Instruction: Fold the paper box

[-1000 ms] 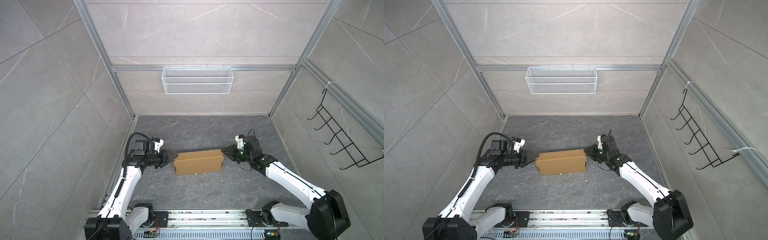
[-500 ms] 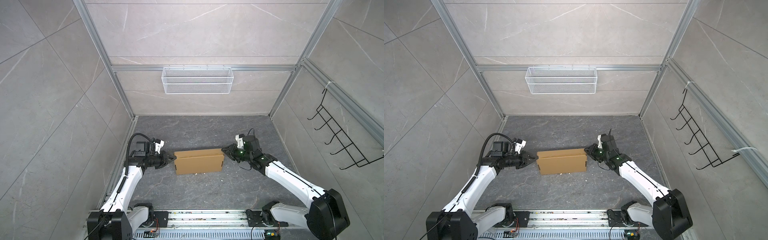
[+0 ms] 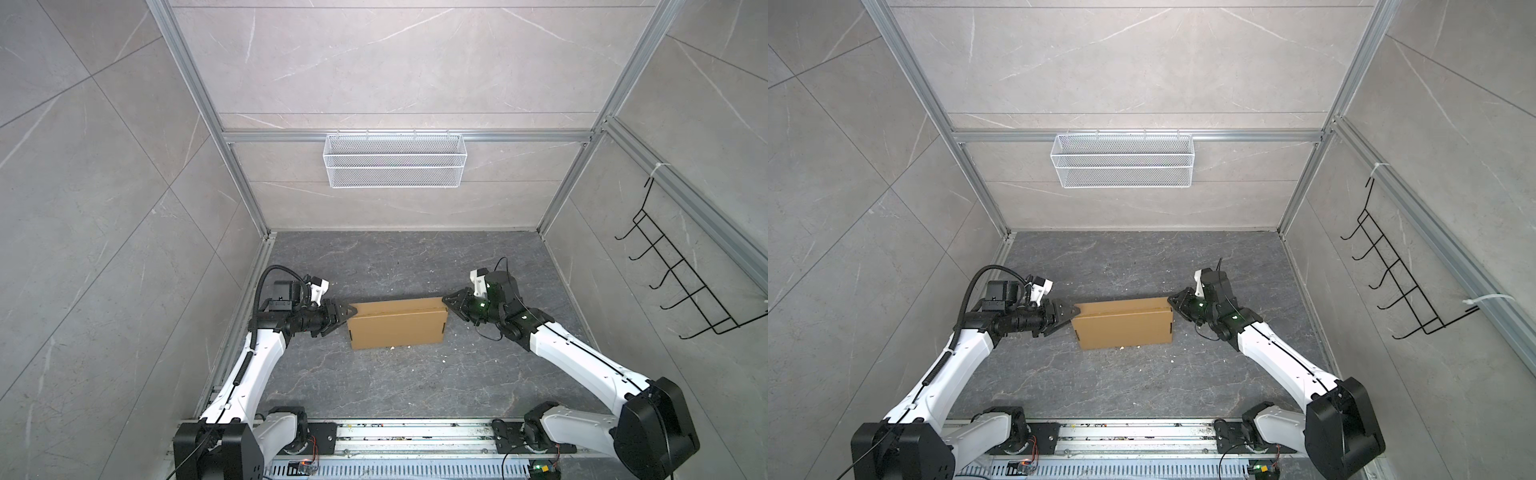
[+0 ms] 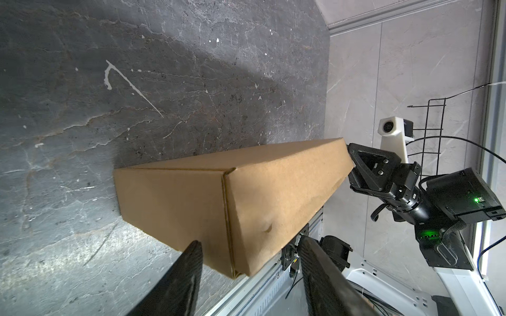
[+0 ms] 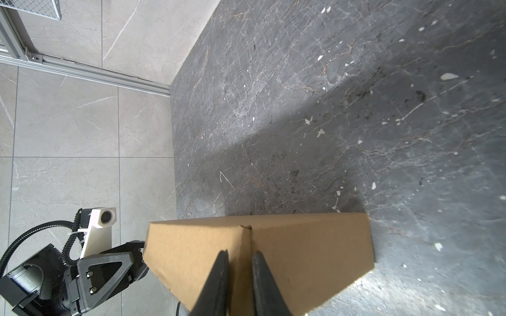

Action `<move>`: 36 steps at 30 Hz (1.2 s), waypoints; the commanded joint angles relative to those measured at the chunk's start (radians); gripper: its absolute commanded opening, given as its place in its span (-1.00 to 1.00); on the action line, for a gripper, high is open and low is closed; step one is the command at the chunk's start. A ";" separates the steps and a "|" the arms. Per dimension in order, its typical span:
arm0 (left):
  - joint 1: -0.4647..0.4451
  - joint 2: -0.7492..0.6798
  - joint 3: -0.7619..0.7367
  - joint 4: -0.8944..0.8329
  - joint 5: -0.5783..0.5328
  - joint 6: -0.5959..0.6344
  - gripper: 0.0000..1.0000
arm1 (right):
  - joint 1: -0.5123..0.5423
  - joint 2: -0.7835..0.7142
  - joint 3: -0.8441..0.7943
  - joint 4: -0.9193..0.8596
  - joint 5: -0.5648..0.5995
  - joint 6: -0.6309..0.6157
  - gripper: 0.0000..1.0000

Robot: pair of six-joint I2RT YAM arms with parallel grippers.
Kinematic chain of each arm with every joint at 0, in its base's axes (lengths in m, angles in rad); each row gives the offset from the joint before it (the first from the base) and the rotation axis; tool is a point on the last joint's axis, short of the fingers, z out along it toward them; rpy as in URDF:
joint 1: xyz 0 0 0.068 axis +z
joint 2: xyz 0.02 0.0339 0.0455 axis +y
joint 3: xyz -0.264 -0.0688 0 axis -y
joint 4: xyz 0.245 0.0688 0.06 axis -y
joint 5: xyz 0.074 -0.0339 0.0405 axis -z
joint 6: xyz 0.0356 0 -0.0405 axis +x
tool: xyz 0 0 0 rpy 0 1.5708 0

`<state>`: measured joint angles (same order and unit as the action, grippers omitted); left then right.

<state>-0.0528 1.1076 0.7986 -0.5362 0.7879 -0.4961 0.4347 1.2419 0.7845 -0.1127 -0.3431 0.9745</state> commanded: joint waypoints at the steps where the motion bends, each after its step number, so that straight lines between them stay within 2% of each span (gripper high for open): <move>1: -0.005 0.017 0.007 0.047 0.018 -0.012 0.21 | 0.022 0.079 -0.088 -0.292 0.024 -0.014 -0.60; 4: -0.004 0.034 -0.015 0.069 0.021 -0.004 0.17 | 0.023 0.083 -0.088 -0.292 0.023 -0.017 -0.60; 11: -0.004 0.058 -0.070 0.089 0.020 0.022 -0.06 | 0.022 0.081 -0.089 -0.292 0.018 -0.038 -0.60; 15: -0.004 0.063 -0.085 0.086 0.019 0.028 -0.15 | 0.020 0.082 -0.062 -0.291 -0.013 -0.082 -0.51; 24: -0.004 0.068 -0.091 0.068 0.000 0.045 -0.20 | 0.006 0.122 0.040 -0.329 -0.103 -0.194 -0.23; 36: -0.004 0.068 -0.100 0.070 -0.009 0.041 -0.21 | -0.076 0.101 0.105 -0.484 -0.114 -0.350 -0.03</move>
<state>-0.0463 1.1530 0.7292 -0.4030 0.8211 -0.4789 0.3714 1.2976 0.9333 -0.3332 -0.5064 0.6834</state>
